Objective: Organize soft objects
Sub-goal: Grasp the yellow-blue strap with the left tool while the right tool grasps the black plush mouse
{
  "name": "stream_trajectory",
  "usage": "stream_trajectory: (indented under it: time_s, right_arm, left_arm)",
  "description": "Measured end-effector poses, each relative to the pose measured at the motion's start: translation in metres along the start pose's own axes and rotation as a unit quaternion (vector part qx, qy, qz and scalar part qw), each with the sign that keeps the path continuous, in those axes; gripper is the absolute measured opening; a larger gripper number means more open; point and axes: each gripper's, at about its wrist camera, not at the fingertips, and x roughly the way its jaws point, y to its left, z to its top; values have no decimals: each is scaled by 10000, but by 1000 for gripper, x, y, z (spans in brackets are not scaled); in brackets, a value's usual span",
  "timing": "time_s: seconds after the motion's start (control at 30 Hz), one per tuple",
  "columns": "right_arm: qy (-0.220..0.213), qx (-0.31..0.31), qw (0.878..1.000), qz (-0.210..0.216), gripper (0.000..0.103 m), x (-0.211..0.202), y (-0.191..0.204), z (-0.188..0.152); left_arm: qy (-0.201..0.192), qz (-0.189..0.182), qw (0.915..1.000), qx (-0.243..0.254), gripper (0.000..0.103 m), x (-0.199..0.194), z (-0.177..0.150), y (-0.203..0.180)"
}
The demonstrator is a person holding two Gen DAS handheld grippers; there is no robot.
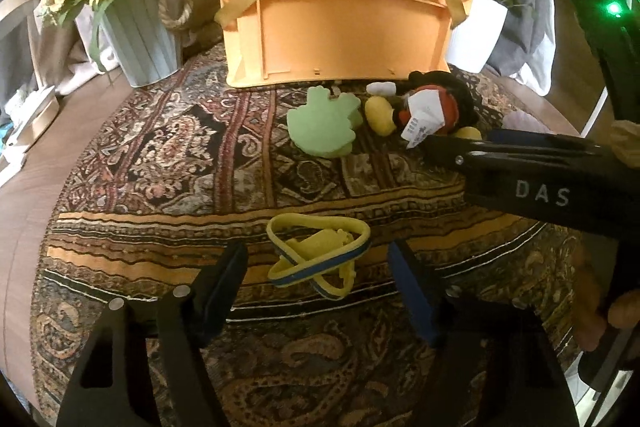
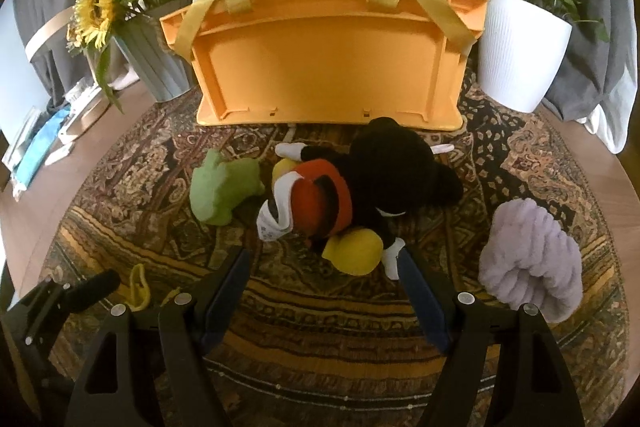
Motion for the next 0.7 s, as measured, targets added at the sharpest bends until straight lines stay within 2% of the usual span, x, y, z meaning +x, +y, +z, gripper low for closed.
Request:
stream_trajectory:
  time_s: [0.27, 0.5, 0.7]
  right_arm:
    - [11, -103, 9999, -71, 77, 13, -1, 1]
    - [-70, -289, 9993, -204, 77, 26, 2, 5]
    - [-71, -472, 9984, -316, 77, 37, 5, 8]
  left_arm:
    - [31, -17, 10000, 73, 63, 9, 3, 0]
    - [30, -16, 9998, 202, 47, 14, 5, -2]
    - [33, -91, 9998, 146, 42, 16, 7, 0]
